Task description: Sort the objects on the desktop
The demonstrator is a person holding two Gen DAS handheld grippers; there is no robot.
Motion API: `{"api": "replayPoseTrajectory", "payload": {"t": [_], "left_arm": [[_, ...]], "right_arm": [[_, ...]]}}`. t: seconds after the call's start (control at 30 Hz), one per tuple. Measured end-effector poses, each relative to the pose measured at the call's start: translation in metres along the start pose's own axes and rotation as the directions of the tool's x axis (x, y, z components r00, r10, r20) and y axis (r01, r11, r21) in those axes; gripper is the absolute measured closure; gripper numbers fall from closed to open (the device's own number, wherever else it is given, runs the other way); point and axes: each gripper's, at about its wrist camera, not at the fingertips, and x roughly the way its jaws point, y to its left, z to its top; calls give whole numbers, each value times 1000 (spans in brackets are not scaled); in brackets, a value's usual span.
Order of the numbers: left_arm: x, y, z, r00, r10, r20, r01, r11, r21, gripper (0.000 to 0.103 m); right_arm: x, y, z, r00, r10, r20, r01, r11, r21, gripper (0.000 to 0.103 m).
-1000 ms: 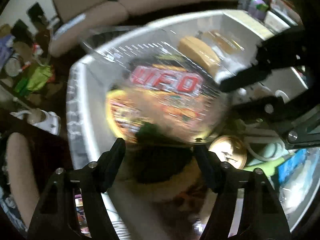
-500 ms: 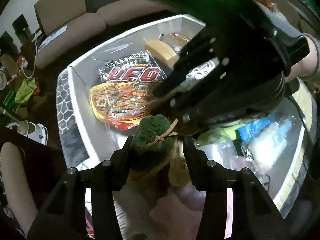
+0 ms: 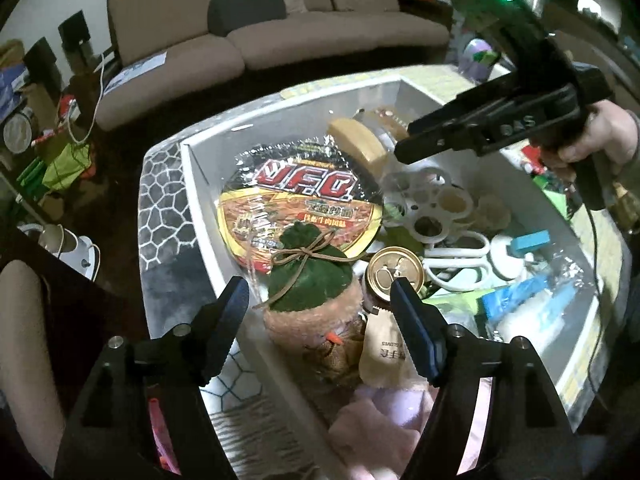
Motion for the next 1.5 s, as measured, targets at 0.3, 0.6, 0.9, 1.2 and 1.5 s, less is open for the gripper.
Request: {"api": "replayPoseTrajectory", "payload": {"t": [0.3,0.6,0.9,1.2,1.5], "left_arm": [[36,-1,34,999,28,-47,-25,998,61,15],[63,-19,25,990,-1,-144,16,995,99,15],[32,-20,30,1000,11,-14,-11,1000,10,10],[7,-52,26,999,43,2,-42,995,-88,7],[-46,-87,9,993,49,104,-18,958,-285,0]], "right_arm": [[40,1,10,999,-40,-5,41,997,62,64],[61,2,24,996,-85,-35,87,996,30,67],[22,-7,20,997,-64,42,62,996,59,46],[-29,8,-16,997,-60,54,61,998,-17,20],[-92,22,-66,991,-75,109,82,995,-61,0]]}}
